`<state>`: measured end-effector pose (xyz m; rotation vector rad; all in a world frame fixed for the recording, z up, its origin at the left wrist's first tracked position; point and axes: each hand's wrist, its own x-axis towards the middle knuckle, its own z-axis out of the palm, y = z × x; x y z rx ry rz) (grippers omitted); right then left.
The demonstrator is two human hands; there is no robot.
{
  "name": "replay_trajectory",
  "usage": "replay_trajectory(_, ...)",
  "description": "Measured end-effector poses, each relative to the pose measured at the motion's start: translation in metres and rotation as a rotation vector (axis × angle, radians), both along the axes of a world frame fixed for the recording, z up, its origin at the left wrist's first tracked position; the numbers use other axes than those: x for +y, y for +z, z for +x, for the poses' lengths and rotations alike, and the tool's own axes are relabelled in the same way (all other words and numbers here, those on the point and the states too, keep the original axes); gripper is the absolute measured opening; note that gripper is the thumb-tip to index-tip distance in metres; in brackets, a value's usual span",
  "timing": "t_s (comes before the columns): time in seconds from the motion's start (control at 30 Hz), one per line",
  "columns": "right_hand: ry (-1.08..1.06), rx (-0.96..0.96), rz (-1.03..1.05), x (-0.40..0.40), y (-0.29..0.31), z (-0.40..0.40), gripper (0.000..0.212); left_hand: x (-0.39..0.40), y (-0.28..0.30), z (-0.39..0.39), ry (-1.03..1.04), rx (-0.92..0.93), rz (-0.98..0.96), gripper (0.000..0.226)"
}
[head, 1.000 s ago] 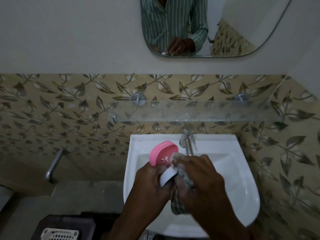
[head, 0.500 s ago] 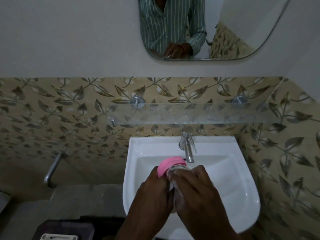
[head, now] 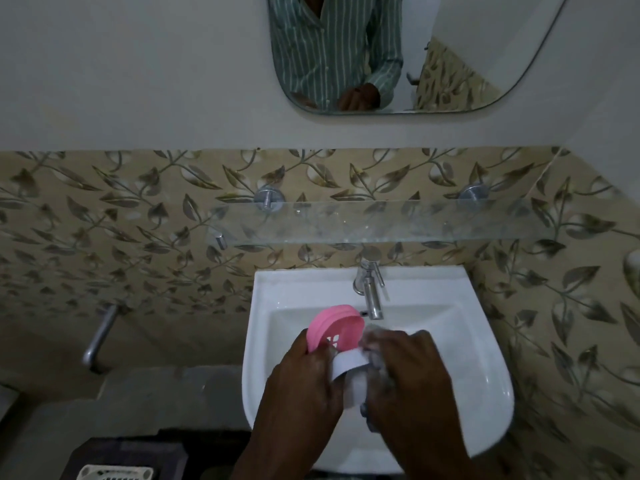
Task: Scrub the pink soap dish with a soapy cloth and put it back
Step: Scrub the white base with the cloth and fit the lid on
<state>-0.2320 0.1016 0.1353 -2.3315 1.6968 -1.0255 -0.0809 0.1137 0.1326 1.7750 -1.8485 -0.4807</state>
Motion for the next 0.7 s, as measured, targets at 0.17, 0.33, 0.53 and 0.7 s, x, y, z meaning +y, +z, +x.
replay_trajectory(0.17, 0.153, 0.015, -0.080, 0.003, -0.004, 0.006, 0.028, -0.005, 0.000, 0.002, -0.010, 0.041, 0.029, 0.036)
replay_trajectory(0.33, -0.129, -0.359, 0.362, -0.013, 0.012, -0.041, 0.045, -0.007, -0.003, 0.036, 0.152, 0.286, 0.056, 0.037)
replay_trajectory(0.53, -0.024, -0.544, 0.721, -0.021, 0.014, -0.048, 0.035, -0.013, -0.006, 0.037, 0.110, 0.412, 0.132, 0.031)
replay_trajectory(0.7, -0.205, -0.410, 0.308, -0.021, 0.023, -0.042, 0.018, -0.008, 0.007, 0.027, 0.216, 0.589, 0.304, 0.045)
